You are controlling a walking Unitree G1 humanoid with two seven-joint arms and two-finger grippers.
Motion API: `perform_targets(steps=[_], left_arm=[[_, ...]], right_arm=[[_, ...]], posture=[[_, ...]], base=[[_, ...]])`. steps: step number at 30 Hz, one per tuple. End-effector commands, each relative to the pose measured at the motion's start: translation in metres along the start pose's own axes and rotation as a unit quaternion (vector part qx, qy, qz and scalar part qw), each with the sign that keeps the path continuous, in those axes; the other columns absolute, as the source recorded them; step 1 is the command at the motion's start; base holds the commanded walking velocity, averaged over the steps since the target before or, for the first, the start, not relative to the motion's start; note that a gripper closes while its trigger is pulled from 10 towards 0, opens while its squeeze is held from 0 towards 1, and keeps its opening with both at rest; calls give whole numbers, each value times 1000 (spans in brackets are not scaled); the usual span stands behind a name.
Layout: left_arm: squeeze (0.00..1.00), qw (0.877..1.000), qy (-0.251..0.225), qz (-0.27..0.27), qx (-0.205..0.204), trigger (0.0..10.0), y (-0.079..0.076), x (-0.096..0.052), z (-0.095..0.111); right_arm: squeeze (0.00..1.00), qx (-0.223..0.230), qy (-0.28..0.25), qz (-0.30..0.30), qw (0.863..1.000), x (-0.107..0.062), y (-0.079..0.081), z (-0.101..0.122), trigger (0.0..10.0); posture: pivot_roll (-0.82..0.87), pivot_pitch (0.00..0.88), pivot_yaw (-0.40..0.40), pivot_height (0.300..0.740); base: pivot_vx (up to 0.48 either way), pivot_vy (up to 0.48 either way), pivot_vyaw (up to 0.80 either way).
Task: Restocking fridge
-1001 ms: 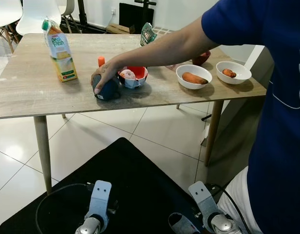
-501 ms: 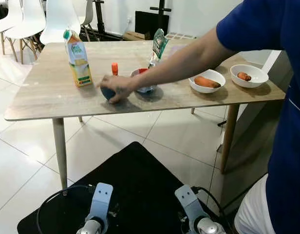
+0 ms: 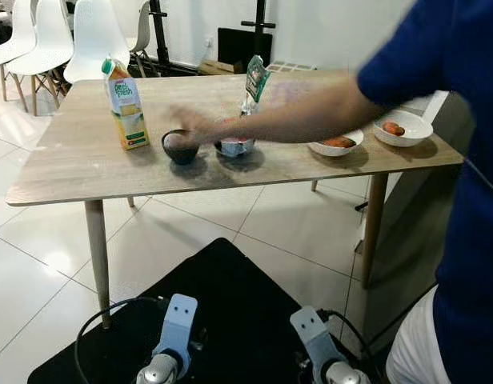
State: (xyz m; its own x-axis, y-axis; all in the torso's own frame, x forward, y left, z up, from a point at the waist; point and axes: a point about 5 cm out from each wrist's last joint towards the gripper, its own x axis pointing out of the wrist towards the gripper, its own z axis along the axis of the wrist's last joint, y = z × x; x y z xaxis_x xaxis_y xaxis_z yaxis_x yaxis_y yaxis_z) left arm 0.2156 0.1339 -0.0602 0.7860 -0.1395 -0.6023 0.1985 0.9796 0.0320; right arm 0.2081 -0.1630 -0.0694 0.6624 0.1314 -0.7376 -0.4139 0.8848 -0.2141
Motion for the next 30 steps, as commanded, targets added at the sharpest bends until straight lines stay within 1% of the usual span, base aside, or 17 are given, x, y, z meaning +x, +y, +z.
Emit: perform_targets(steps=[1,4,7,8,10,14,17,18,20,22,27,30], left_arm=[[0,1000,6,3,-9,10000,-2,-2,-6],[0,1000,7,8,-14,10000,1,-4,-8],[0,999,13,25,-21,10000,10,-9,-17],[0,999,13,25,-21,10000,10,-9,-17],[0,999,21,37,-25,10000,17,-13,-24],[0,998,20,50,-29,10000,22,-16,-27],[0,995,2,76,-67,10000,29,-16,-24],[0,994,-1,78,-71,10000,29,-16,-23],[0,994,-6,78,-75,10000,30,-16,-21],[0,993,-11,79,-84,10000,30,-16,-21],[0,992,-19,83,-89,10000,30,-18,-22],[0,991,-21,84,-103,10000,30,-19,-23]], right_arm=[[0,11,3,-8,1000,-2,-1,-6,10000],[0,20,-1,-16,1000,-2,-2,-6,10000],[0,23,-6,-22,999,-3,0,-6,10000],[0,23,-6,-22,999,-3,0,-6,10000],[0,26,-9,-28,999,-3,-1,-6,10000],[0,31,-21,-35,999,-3,-4,-4,10000],[0,69,-56,-58,994,-3,-16,7,10000],[0,78,-61,-62,993,-3,-18,9,10000],[0,104,-77,-49,990,-2,-18,16,10000],[0,115,-97,-40,988,0,-18,25,10000],[0,129,-116,-37,984,1,-19,33,10000],[0,118,-112,-36,986,1,-18,33,10000]], posture=[[-173,30,1,719],[-169,36,10,719],[-170,36,28,719],[-170,36,28,719],[-173,42,24,719],[-167,42,14,719],[-158,44,11,719],[-159,43,12,719],[-161,45,16,719],[-159,47,15,719],[-160,46,15,719],[-156,43,14,719]], base=[[0,0,0],[0,0,0],[0,0,0],[0,0,0],[0,0,0],[0,0,0],[0,0,0],[0,0,0],[0,0,0],[0,0,0],[0,0,0],[0,0,0]])
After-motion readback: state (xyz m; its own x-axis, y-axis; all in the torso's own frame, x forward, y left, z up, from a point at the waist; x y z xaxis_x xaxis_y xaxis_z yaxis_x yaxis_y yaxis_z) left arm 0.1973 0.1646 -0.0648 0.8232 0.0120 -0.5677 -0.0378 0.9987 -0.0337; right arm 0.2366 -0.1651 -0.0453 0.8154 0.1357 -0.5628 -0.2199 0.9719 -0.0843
